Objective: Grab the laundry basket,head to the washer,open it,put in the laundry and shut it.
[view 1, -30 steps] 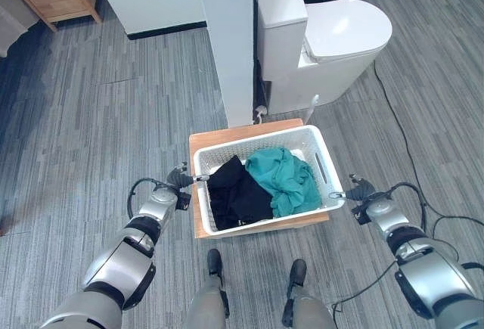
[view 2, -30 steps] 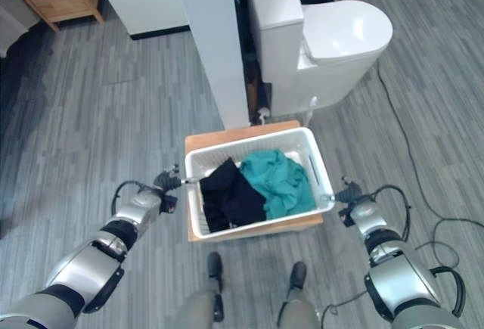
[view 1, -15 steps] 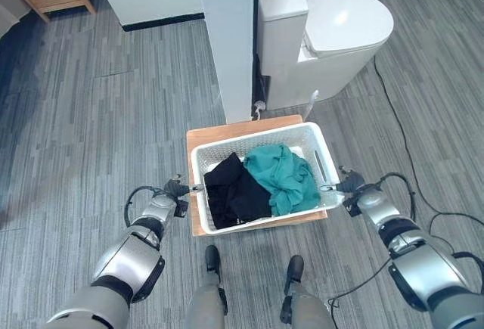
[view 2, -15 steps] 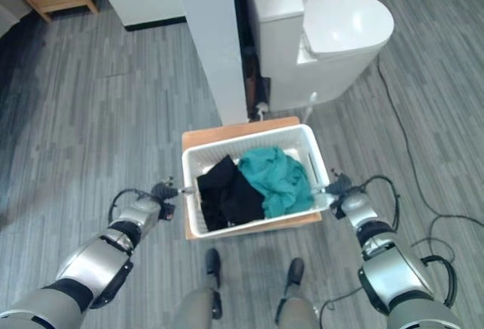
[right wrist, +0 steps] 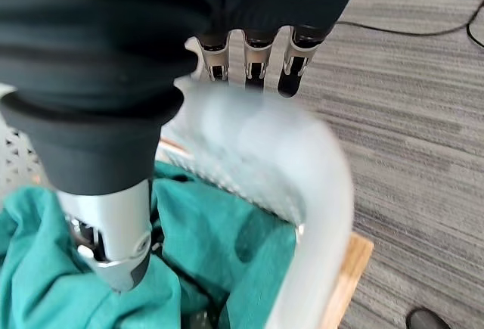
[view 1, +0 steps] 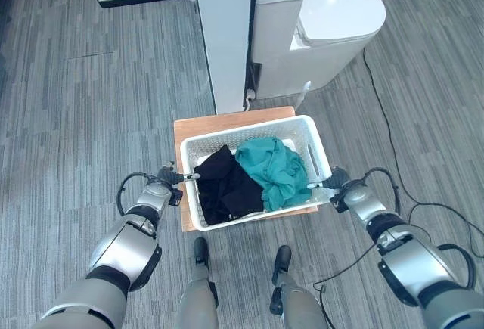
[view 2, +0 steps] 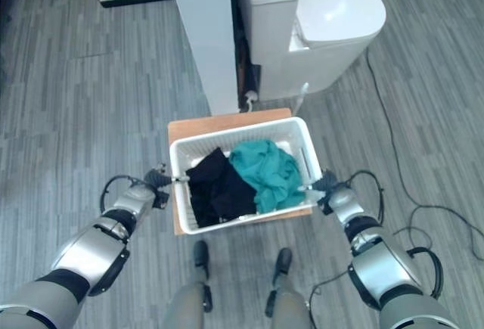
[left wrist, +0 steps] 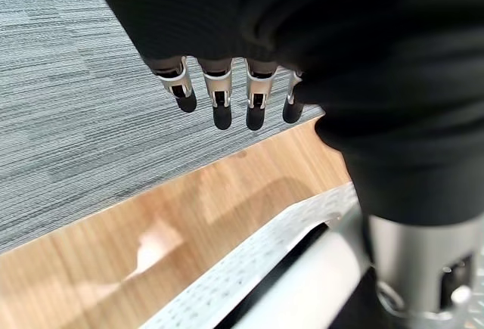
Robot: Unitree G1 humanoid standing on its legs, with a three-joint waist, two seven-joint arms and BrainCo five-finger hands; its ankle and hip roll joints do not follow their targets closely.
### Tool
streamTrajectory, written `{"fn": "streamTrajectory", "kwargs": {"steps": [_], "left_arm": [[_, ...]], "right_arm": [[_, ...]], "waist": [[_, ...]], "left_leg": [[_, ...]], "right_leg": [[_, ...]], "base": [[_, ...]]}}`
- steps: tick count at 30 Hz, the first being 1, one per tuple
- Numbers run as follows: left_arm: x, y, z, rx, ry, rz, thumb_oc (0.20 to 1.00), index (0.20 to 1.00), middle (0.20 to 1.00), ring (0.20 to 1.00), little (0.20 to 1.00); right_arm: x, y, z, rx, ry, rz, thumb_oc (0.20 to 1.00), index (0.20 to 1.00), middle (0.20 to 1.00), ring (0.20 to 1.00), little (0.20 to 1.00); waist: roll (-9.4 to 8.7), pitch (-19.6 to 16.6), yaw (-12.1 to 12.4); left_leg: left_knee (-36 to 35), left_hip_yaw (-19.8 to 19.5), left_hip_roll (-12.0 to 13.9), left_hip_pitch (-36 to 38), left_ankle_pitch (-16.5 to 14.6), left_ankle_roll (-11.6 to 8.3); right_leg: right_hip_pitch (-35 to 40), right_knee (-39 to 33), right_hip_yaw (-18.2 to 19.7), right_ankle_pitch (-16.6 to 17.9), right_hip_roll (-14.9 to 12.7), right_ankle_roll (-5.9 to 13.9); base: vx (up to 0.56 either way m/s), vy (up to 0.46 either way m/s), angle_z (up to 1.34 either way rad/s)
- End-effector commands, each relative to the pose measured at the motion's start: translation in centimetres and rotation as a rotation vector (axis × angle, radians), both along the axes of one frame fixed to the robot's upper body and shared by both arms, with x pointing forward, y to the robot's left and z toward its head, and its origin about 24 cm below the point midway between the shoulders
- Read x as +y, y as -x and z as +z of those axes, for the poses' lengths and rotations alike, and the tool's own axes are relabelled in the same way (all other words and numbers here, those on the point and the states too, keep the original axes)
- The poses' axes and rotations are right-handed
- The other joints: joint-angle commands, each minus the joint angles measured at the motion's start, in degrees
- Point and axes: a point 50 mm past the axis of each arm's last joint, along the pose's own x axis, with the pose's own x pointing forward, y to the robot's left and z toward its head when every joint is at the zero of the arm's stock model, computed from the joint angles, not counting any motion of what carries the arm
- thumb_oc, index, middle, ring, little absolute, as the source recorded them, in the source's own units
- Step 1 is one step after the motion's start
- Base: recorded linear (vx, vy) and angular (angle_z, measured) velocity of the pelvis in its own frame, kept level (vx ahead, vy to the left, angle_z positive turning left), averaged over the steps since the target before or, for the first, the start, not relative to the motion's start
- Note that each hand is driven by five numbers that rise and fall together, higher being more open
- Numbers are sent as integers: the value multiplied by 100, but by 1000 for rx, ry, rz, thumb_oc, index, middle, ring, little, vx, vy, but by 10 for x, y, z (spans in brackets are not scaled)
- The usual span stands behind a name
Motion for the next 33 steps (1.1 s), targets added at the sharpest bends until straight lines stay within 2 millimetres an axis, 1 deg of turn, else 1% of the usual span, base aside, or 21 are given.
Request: {"fn": "streamTrajectory", "kwargs": {"steps": [1, 5, 8, 13, 17, 20, 23, 27, 28, 33], "left_arm": [[-9, -19, 30, -67, -52, -17, 1000, 1000, 1000, 1000, 1000], [-18, -16, 21, -44, -66, -54, 1000, 1000, 1000, 1000, 1000], [-19, -15, 19, -31, -104, -66, 1000, 1000, 1000, 1000, 1000], [-24, -21, 29, -48, -127, -83, 1000, 1000, 1000, 1000, 1000], [-24, -23, 33, -51, -171, -101, 1000, 1000, 1000, 1000, 1000], [-30, -29, 43, -78, -198, -122, 1000, 1000, 1000, 1000, 1000], [-36, -32, 48, -95, -199, -136, 1000, 1000, 1000, 1000, 1000], [-36, -32, 48, -90, -222, -148, 1000, 1000, 1000, 1000, 1000], [-38, -33, 49, -94, -225, -155, 1000, 1000, 1000, 1000, 1000], [-37, -33, 50, -94, -225, -151, 1000, 1000, 1000, 1000, 1000]], "right_arm": [[4, -18, 27, -72, 24, 23, 1000, 1000, 1000, 1000, 1000], [5, -19, 30, -93, 13, 21, 1000, 1000, 1000, 1000, 1000], [9, -21, 33, -104, 11, 30, 1000, 1000, 1000, 1000, 1000], [18, -29, 44, -130, 19, 46, 1000, 1000, 1000, 1000, 1000], [20, -31, 46, -136, 14, 42, 1000, 1000, 1000, 1000, 1000], [24, -35, 54, -171, 6, 40, 1000, 1000, 1000, 1000, 1000], [26, -38, 58, -177, 3, 37, 1000, 1000, 1000, 1000, 1000], [30, -39, 60, -178, 1, 45, 1000, 1000, 1000, 1000, 1000], [35, -41, 62, -185, 4, 62, 1000, 1000, 1000, 1000, 1000], [43, -43, 65, -192, -13, 80, 1000, 1000, 1000, 1000, 1000]], "waist": [[-12, 165, 75], [34, 183, 76], [70, 243, 66], [116, 313, 19], [118, 344, 9], [121, 351, -1], [130, 357, -6], [127, 367, -1], [110, 390, -1], [73, 425, 7]], "left_leg": [[500, -182, 220, -145, -147, -81], [525, -172, 205, -157, -161, -80], [525, -154, 207, -146, -175, -84], [473, -100, 198, -188, -131, -76], [465, -52, 217, -190, -131, -79], [454, -36, 219, -196, -128, -75], [453, -38, 214, -208, -131, -73], [449, -47, 209, -224, -132, -71], [448, -56, 204, -257, -125, -71], [416, -73, 208, -305, -99, -77]], "right_leg": [[-417, 677, 291, -249, -442, 178], [-440, 704, 315, -261, -450, 169], [-485, 733, 355, -267, -455, 174], [-605, 714, 408, -210, -465, 196], [-633, 711, 425, -204, -468, 201], [-652, 704, 434, -199, -465, 202], [-667, 709, 431, -204, -462, 202], [-690, 715, 419, -199, -459, 200], [-719, 717, 408, -192, -450, 198], [-747, 686, 385, -174, -439, 196]], "base": [[0, 0, 0], [0, 0, 0], [0, 0, 0], [0, 22, -7], [10, 10, -11], [0, 0, 0], [0, 0, 0], [12, 3, -3], [0, 0, 0], [3, -1, 1]]}}
